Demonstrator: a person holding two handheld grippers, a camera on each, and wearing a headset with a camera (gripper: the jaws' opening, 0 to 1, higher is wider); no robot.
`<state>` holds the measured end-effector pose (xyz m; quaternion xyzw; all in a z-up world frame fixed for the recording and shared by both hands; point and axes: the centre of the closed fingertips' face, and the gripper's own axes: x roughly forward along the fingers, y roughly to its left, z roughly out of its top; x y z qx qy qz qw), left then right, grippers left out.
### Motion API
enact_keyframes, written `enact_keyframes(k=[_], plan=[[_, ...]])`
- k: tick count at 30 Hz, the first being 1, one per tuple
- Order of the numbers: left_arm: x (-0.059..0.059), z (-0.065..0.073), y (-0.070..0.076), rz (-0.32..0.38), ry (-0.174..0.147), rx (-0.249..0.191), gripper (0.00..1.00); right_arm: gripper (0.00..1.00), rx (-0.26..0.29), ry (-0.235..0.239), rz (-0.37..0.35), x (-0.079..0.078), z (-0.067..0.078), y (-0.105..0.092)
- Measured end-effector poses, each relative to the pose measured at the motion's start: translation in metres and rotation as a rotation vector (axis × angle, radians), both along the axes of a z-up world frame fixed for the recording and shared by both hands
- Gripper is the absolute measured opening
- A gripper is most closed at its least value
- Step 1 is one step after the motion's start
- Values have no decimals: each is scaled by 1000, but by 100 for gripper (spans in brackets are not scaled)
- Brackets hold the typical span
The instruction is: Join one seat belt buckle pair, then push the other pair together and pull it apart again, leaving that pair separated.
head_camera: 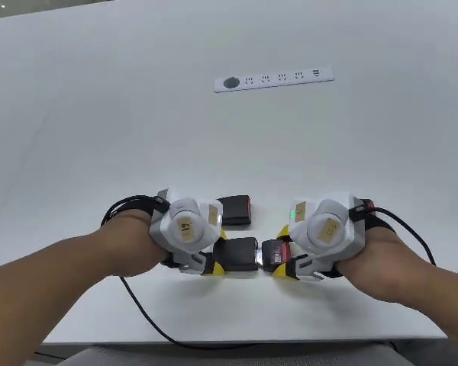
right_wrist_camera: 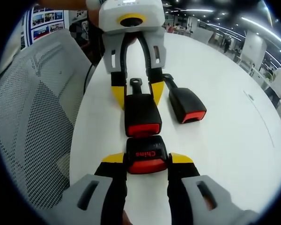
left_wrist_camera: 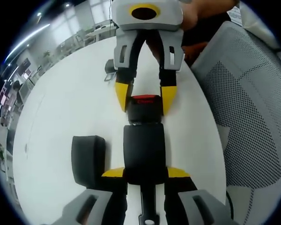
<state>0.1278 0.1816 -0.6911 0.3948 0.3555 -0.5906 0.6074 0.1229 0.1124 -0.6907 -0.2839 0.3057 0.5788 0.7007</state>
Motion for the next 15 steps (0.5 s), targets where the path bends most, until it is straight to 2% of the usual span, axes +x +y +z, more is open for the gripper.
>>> enact_keyframes(k=[4,6,8,15], plan=[[-1,0,0,0,0,16,29,31,-8,-1,-2,0,2,0],[-1,0,3,15,-2,-5,29,31,-27,-2,19,1,3,-2],[-1,0,4,20,-2,-11,29,31,-78,-21,53,0,2,-5],[-3,2,4,56,6,-19,28,31,-67,-17,37,3,2,-3]])
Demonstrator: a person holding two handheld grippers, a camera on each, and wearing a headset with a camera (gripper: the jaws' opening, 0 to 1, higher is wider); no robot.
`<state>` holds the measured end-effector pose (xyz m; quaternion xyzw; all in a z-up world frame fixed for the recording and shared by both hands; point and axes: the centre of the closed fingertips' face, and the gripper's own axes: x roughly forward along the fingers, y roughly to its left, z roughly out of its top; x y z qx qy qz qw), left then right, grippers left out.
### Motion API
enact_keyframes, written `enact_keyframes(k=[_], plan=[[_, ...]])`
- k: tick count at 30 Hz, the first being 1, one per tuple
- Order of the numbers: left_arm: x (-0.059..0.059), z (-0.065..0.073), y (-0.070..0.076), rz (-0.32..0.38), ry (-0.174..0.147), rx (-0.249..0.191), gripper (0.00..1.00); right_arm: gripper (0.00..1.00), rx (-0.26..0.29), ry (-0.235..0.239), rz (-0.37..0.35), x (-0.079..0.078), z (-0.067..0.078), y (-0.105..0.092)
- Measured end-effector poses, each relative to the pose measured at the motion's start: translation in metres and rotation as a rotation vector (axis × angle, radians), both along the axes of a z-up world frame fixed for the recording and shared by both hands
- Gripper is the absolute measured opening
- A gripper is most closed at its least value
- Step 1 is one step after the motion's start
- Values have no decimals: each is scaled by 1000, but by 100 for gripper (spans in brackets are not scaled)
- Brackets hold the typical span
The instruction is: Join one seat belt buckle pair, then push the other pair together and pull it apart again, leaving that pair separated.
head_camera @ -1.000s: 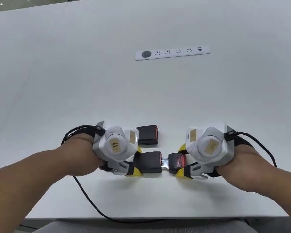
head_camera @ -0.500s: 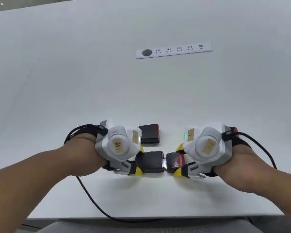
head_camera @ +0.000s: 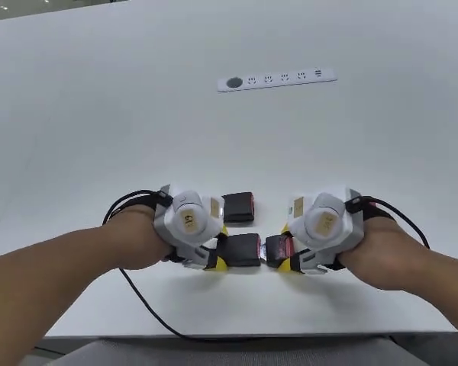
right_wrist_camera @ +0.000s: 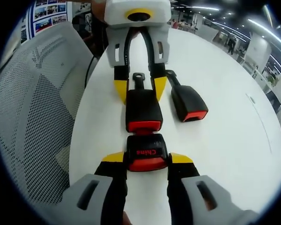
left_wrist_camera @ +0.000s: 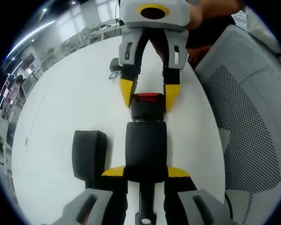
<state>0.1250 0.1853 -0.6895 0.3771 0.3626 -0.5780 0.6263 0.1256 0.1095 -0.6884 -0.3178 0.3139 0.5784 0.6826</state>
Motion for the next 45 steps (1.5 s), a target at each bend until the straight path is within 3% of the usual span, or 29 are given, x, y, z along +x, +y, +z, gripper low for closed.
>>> enact_keyframes(k=[9,25,29,30,32,33,38,40,41,45], plan=[[-1,1,0,18,1,4,28,31,0,0,28,2,-3,2],[2,-2,2,57,-3,42,32,34,10,27,0,1,-3,2],[2,-1,7,65,-18,52,34,35,22,34,-23,2,1,-1],[2,1,8,58,-31,44,35,35,35,32,-28,3,4,-1],[3,6,7,97,-21,5,34,33,50,42,-31,0,12,-2],[3,15,6,116,-18,-17,35,33,54,40,-32,-1,17,-4],[11,29,8,158,-34,-64,37,31,79,31,-50,2,33,-14],[14,41,5,180,-38,-89,40,31,80,20,-51,5,38,-19],[17,37,4,178,-43,-103,41,31,79,15,-52,7,39,-22],[28,44,-1,192,-55,-129,42,33,43,-5,-84,23,39,-43]])
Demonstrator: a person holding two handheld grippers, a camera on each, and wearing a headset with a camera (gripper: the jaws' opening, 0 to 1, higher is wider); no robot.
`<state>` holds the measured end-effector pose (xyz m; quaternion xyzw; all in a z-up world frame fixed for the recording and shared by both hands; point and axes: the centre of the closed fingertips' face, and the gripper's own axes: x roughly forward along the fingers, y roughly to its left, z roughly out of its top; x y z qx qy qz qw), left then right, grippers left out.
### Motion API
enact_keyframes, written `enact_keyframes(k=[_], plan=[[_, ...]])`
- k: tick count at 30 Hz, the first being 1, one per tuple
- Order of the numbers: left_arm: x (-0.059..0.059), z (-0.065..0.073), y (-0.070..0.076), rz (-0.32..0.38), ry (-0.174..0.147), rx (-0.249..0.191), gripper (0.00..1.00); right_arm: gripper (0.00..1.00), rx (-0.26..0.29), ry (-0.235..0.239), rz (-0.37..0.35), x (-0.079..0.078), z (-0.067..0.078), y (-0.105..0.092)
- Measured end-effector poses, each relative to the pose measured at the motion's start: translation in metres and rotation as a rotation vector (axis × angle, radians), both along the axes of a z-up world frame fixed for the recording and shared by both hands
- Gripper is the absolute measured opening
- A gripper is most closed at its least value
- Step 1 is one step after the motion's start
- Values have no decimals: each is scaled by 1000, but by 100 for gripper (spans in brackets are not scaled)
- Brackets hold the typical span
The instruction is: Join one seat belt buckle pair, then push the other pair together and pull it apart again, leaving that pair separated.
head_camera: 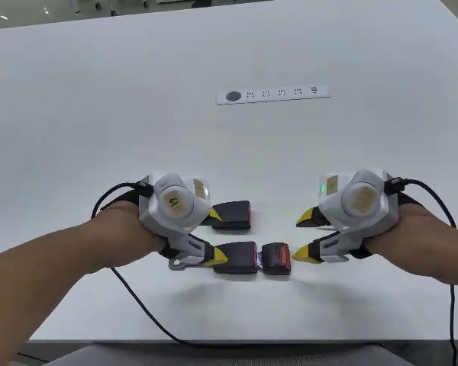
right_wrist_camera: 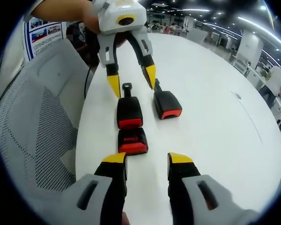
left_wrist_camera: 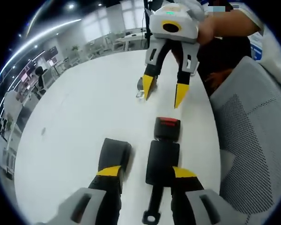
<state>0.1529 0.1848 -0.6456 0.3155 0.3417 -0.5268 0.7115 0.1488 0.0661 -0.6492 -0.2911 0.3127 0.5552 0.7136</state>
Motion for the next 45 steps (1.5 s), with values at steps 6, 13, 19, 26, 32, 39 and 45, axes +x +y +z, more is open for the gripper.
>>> enact_keyframes(k=[6,13,19,26,32,39,45], plan=[[26,1,-3,-26,-13,4,46,33,-38,-14,-6,21,-1,-30],[57,-9,1,-6,3,10,51,33,-119,-34,-27,47,-8,-83],[58,-23,5,-29,32,51,50,34,-135,-12,-50,51,-18,-108],[58,-36,6,-56,55,87,48,32,-116,21,-43,47,-31,-106],[63,-41,6,-65,49,100,34,32,-108,24,-26,48,-39,-106],[62,-45,6,-81,64,99,33,32,-89,43,8,46,-38,-104],[59,-46,4,-107,55,102,32,32,-67,46,5,47,-40,-101]])
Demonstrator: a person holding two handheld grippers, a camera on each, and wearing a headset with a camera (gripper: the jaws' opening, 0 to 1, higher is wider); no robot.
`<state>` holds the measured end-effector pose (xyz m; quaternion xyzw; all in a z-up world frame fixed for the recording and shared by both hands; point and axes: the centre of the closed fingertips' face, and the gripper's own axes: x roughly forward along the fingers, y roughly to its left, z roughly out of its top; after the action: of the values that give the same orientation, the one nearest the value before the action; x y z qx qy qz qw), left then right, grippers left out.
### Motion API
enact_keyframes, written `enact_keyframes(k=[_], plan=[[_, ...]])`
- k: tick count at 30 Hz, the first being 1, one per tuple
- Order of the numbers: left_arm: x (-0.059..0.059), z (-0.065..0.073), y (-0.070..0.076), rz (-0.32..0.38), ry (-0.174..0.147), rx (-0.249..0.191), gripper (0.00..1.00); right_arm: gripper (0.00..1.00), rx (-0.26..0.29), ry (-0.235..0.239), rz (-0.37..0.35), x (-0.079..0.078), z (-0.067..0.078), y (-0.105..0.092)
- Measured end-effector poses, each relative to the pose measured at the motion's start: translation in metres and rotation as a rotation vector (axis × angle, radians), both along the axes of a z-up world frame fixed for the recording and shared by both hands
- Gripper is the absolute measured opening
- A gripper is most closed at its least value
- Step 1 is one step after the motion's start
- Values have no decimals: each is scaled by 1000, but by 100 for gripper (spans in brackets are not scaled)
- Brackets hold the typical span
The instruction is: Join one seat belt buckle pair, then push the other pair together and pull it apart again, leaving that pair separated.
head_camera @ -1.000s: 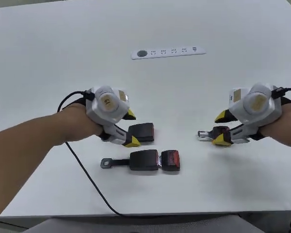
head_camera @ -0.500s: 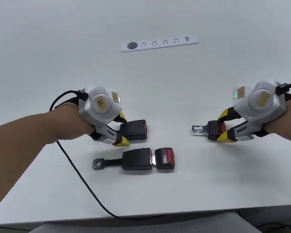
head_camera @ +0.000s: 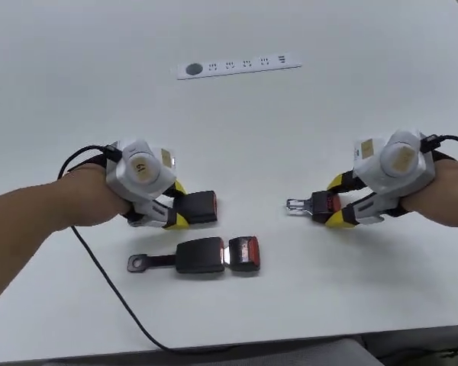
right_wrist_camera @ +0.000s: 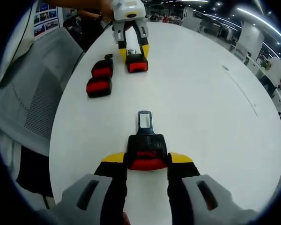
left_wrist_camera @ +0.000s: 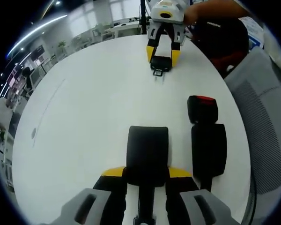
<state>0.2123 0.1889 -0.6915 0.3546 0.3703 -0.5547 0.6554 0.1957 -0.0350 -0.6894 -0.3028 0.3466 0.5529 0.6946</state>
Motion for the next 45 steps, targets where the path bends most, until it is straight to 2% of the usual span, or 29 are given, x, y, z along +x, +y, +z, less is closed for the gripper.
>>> enact_keyframes(k=[4,14,20,27,35,37,45], plan=[[2,-2,2,10,6,-17,32,32,-5,1,7,1,-1,0],[0,-1,1,1,14,0,32,32,-14,-12,-3,7,-1,8],[-2,1,1,3,14,1,32,32,15,-17,-1,8,0,27],[-1,1,1,4,13,2,32,32,77,-22,2,15,0,59],[0,0,1,-5,22,12,32,32,121,-26,6,15,3,88],[1,-1,2,-4,22,10,32,32,138,-24,7,19,2,95],[2,-2,3,-4,22,9,32,32,156,-26,31,15,2,123]])
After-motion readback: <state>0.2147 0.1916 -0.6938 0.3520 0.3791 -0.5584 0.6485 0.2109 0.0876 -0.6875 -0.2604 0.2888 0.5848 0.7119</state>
